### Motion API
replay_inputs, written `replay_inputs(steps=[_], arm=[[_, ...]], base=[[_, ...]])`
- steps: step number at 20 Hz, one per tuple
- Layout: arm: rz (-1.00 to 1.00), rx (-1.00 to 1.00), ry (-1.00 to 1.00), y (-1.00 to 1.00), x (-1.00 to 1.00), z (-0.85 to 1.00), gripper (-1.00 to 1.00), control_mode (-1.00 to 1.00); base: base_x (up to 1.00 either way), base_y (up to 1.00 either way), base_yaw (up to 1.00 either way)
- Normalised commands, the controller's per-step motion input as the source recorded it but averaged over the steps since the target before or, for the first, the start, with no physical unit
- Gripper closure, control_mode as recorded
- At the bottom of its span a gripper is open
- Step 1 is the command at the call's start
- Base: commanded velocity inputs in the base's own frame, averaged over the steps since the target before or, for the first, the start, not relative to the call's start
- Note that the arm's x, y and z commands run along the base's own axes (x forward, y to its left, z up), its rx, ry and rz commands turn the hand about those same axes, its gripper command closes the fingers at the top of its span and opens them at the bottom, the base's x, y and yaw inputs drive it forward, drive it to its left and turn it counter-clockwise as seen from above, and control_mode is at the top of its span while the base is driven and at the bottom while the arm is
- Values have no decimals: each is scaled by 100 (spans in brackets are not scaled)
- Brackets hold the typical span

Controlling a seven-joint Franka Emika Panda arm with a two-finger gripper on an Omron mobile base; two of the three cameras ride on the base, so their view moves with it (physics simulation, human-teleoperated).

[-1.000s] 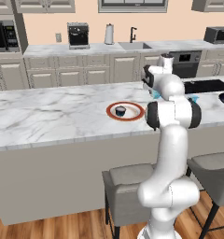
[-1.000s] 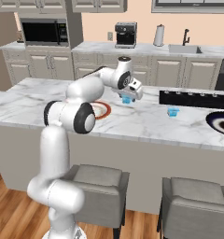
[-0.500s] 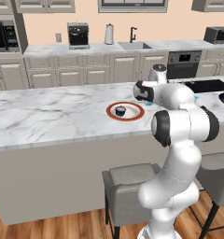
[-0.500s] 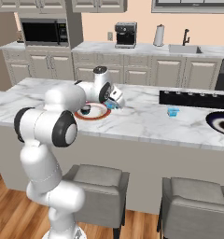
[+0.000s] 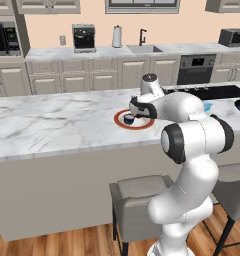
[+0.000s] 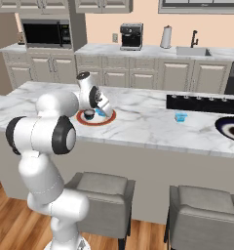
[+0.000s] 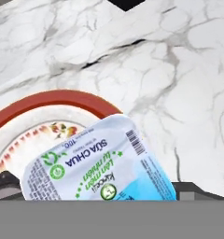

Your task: Place two yogurt containers on each plate.

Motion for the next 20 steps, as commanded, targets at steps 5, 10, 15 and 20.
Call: replay_inputs(steps=[5, 10, 15, 20], arm=[[-14, 0, 18, 23, 17, 0, 100, -100], [-12, 1, 6, 9, 11, 0, 100, -100], [-13, 5, 5, 9, 8, -8, 100, -100], [-16, 1, 6, 0, 10, -20, 100, -100]], base=[[0, 0, 0], [0, 0, 0], [0, 0, 0], [0, 0, 0]])
